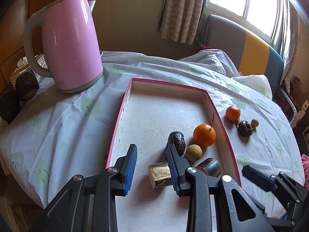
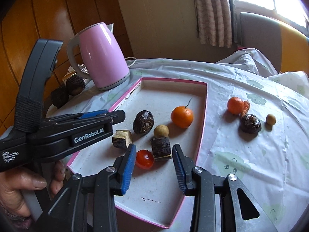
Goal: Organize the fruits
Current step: 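Carry the date into the pink tray and open the left tool while the right tool releases the mandarin there, then move both tools back from the tray toward the remaining produce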
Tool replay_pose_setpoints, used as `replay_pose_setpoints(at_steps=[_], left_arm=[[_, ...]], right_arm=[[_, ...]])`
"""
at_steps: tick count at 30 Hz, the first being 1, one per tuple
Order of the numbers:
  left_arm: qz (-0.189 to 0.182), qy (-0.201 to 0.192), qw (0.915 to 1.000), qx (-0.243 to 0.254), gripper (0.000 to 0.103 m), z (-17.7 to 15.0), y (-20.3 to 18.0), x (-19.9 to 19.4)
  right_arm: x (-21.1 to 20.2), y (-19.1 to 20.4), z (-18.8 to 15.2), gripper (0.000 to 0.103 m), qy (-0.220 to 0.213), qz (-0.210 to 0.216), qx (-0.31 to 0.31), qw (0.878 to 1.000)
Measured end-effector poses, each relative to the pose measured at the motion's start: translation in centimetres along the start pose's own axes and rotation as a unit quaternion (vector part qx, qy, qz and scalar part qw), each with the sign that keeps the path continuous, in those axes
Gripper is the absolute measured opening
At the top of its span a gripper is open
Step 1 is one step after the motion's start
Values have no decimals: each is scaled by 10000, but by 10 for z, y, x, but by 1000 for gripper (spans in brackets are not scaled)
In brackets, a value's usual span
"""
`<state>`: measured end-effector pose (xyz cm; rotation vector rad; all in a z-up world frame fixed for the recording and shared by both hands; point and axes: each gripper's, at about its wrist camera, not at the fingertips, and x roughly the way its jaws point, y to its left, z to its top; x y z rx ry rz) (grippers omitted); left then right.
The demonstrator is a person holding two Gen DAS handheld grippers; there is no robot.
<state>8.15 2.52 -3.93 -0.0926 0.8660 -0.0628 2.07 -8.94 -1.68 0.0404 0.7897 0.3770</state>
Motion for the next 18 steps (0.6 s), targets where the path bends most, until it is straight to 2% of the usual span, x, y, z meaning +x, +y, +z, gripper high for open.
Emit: replay_pose_setpoints(at_steps=[2, 8, 10, 12, 15, 18], left_arm=[[-32, 4, 10000, -3, 32, -2, -1, -1], [-57, -39, 10000, 48, 32, -4, -7, -5], [-62, -76, 9999, 93, 32, -5, -10, -7], [-69, -102, 9998, 137, 32, -5, -14, -8], [-83, -136, 9997, 204, 32, -3, -21, -10], [-76, -160, 9994, 300, 32, -1, -30, -10]], right_arm=[[-3, -3, 0, 49, -58, -115, 10, 9999], [-10, -15, 2, 73, -258, -717, 41, 9971], [-14, -20, 3, 93, -378, -993, 92, 9943], [-19, -27, 4, 103, -461, -1174, 173, 9919], [-22, -36, 7, 103, -512, -1566, 223, 9861], [-23, -47, 8, 103, -534, -1779, 394, 9818]])
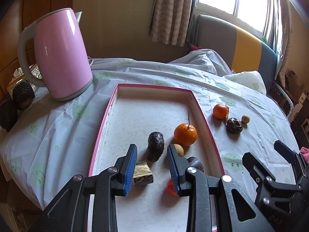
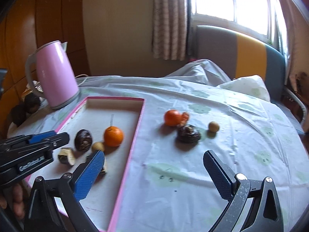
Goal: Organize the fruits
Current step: 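Move both tools back from the tray toward the remaining produce, then grasp the small yellow potato with the right tool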
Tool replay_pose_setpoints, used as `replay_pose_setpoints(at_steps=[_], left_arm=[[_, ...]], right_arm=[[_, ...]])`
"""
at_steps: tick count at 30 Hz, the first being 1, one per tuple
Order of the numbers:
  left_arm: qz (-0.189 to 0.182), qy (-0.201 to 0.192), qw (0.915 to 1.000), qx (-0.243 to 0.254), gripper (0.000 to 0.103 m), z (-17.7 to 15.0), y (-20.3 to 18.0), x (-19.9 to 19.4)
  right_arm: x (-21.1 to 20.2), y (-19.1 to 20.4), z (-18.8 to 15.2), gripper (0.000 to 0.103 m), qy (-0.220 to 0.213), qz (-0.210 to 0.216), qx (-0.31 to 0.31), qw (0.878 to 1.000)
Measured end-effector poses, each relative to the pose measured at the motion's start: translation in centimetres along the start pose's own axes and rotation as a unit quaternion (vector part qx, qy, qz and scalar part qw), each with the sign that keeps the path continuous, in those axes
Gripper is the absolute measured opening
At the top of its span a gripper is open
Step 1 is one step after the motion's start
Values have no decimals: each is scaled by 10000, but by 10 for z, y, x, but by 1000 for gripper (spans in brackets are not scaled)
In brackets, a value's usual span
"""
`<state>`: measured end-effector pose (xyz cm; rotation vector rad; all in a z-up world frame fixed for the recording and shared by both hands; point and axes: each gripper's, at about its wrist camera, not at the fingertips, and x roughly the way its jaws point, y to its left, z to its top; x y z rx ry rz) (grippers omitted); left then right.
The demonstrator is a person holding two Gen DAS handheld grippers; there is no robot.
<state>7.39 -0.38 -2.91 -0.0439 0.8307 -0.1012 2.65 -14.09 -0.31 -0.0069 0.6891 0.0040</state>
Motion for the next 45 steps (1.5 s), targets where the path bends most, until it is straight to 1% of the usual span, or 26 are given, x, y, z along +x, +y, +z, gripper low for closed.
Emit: replay_pose_setpoints(at_steps=[6, 8, 12, 15, 18, 22, 30, 36, 45], left_arm=[[-101, -1, 9998, 165, 32, 7, -20, 3], [-138, 6, 9997, 195, 32, 9, -26, 4], [-198, 28, 9994, 283, 32, 13, -39, 8], [-261, 49, 9991, 321, 32, 17, -49, 11], [-308, 82, 9987, 387, 32, 21, -60, 16], [-384, 142, 9982, 443, 32, 25, -72, 24], [-519, 243, 9973, 461, 32, 35, -96, 39], [-618, 364, 9963, 471, 32, 36, -110, 51], [-674, 462, 9953, 521, 32, 38, -122, 64]], right_arm=[[3, -17, 4, 103, -9, -260, 97, 9996], [6, -24, 4, 102, 49, -280, 153, 9995], [14, -43, 3, 84, 219, -263, 518, 9981], [20, -59, 1, 76, 316, -257, 775, 9962], [26, -71, 1, 62, 403, -222, 910, 9948], [36, -84, 3, 50, 480, -163, 994, 9938], [56, -100, 9, 42, 553, -188, 997, 9933], [74, -114, 18, 41, 601, -292, 954, 9932], [102, -128, 35, 41, 669, -275, 898, 9933]])
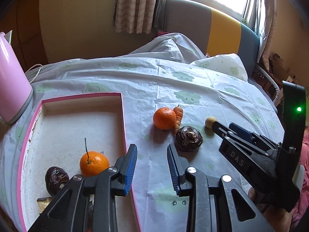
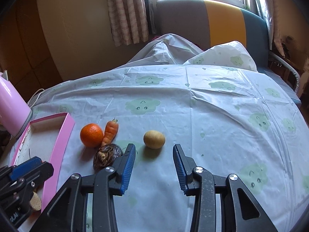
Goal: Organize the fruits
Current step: 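Grasp the small yellow potato with the right tool, then grasp the dark round bulb with the left tool while the right tool holds the potato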
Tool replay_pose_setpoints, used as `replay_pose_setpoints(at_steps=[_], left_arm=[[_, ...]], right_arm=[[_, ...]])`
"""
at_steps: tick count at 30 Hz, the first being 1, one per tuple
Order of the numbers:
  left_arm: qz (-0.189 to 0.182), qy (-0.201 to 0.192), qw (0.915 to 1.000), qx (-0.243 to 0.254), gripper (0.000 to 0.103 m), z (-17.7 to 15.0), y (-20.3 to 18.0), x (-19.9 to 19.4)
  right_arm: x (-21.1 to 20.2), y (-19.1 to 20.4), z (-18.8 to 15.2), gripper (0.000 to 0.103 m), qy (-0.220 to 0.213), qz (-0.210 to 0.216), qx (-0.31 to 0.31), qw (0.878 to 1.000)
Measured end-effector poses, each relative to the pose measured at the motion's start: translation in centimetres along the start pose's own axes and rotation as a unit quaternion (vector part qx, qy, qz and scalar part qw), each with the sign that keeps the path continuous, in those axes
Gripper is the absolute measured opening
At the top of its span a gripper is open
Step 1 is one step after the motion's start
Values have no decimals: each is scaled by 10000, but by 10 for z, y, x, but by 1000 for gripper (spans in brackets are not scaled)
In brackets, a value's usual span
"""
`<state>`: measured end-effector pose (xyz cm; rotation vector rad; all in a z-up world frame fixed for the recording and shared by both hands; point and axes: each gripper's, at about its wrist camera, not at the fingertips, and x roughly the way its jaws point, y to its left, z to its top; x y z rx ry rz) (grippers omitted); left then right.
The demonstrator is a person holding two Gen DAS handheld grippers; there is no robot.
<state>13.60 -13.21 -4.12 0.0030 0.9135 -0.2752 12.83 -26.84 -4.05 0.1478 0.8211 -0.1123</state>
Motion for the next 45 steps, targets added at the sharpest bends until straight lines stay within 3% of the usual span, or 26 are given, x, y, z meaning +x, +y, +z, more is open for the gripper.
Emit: replay_pose_setpoints(at_steps=[9, 12, 39, 45], left_arm=[[-22, 72, 10000, -4, 32, 4, -5, 10], [-3, 69, 10000, -14, 32, 6, -7, 14], [-122, 341, 9992, -153, 33, 21, -40, 50], [-309, 358, 9976, -504, 37, 25, -30, 50]], right_arm=[[31, 6, 9, 41, 236, -59, -305, 9992], [32, 6, 9, 30, 244, -89, -271, 9993], [11, -18, -6, 30, 99, -293, 105, 9995], [6, -21, -8, 30, 66, -259, 146, 9995]])
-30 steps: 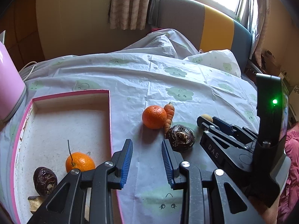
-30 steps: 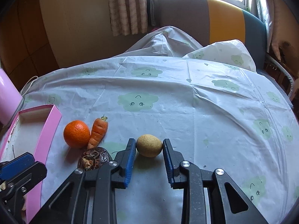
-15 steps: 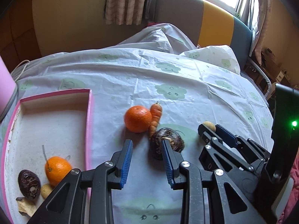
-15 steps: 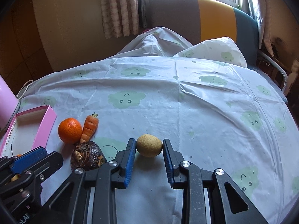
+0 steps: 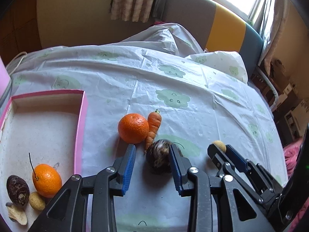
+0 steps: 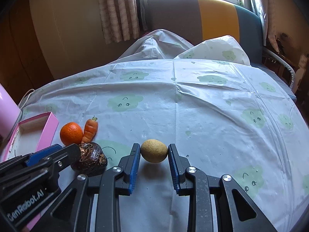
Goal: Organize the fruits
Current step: 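Grasp the dark round bulb with the left tool while the right tool holds the potato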
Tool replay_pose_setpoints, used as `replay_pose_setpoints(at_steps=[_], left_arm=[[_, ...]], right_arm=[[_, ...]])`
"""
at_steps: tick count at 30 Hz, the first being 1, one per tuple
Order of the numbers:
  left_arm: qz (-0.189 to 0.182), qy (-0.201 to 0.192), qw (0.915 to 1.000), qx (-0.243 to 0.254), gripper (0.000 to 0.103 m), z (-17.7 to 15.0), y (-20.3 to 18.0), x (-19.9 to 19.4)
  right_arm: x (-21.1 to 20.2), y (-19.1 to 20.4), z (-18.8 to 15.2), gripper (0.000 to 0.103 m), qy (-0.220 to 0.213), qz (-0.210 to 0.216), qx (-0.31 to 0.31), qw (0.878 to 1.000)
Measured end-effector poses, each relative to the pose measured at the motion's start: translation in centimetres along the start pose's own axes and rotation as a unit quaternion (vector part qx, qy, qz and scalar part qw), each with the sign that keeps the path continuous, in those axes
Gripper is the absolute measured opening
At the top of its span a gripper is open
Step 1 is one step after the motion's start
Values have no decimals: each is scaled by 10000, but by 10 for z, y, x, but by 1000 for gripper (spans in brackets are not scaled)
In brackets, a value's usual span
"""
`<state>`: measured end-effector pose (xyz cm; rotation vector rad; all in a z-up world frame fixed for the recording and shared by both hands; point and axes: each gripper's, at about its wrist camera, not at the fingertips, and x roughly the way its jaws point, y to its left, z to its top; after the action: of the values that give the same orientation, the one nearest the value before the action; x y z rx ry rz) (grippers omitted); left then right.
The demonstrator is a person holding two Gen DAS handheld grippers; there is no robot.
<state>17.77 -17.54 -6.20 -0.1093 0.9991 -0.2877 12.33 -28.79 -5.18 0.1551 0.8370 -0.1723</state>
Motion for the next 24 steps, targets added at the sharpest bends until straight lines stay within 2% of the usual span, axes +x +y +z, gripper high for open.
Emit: replay_pose_setpoints(at_steps=[10, 19, 21, 24], left_arm=[[-259, 210, 9993, -185, 46, -3, 0, 8], [-119, 391, 9992, -41, 52, -5, -11, 25], [-191, 359, 9992, 37, 47, -6, -12, 24], [-203, 349, 9991, 129, 46, -8, -11, 21]], right_arm=[[-3, -2, -7, 30, 26, 110, -2, 9999], [-4, 0, -11, 29, 53, 160, -76, 9998], [-5, 0, -12, 29, 73, 163, -82, 9998], [-7, 2, -14, 30, 79, 151, -127, 9998]])
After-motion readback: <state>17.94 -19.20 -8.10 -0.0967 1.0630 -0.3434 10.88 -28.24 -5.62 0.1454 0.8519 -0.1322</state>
